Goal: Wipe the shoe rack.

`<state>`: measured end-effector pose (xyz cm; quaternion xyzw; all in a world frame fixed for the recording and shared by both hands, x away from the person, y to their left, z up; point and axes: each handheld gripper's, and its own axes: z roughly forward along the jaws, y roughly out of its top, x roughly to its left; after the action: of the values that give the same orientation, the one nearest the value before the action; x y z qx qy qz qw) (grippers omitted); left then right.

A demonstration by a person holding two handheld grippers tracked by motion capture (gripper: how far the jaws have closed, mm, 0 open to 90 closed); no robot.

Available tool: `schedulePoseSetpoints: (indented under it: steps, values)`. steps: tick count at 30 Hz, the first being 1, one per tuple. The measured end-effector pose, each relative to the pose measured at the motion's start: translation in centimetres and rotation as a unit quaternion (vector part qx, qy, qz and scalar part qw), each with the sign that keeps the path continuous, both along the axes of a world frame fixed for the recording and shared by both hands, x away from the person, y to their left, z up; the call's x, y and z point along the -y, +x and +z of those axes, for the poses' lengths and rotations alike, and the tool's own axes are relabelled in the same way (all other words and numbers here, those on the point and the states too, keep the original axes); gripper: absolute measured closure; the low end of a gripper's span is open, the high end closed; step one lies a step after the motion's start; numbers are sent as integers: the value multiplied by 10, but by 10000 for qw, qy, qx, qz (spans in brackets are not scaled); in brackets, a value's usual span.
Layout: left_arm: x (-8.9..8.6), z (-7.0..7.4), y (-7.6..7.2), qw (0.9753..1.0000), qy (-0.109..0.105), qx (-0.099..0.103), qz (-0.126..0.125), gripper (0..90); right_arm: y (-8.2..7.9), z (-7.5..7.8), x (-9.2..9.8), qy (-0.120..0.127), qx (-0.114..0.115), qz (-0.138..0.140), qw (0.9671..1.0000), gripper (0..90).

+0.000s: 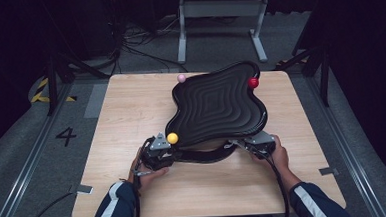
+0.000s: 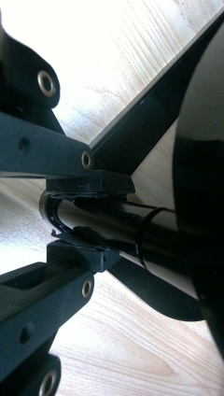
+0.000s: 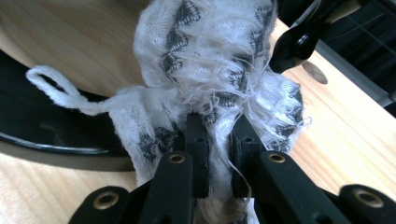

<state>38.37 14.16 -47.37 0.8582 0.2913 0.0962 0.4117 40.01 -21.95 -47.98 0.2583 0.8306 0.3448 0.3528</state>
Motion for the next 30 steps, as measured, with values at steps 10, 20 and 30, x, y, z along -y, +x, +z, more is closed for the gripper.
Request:
schedulePoseSetpoints:
  steps: [10,20,30]
  values:
    - [-1,0,0,10000,-26,2,0,728,-17,2,-22,27,-180,805,9966,800]
    - [5,0,-2,9998,97,163,-80,735,0,-1,-4,670,-279,466,9963,799]
    - [8,-1,-1,9998,32,152,-86,736,8,-1,3,527,-126,134,9984,797]
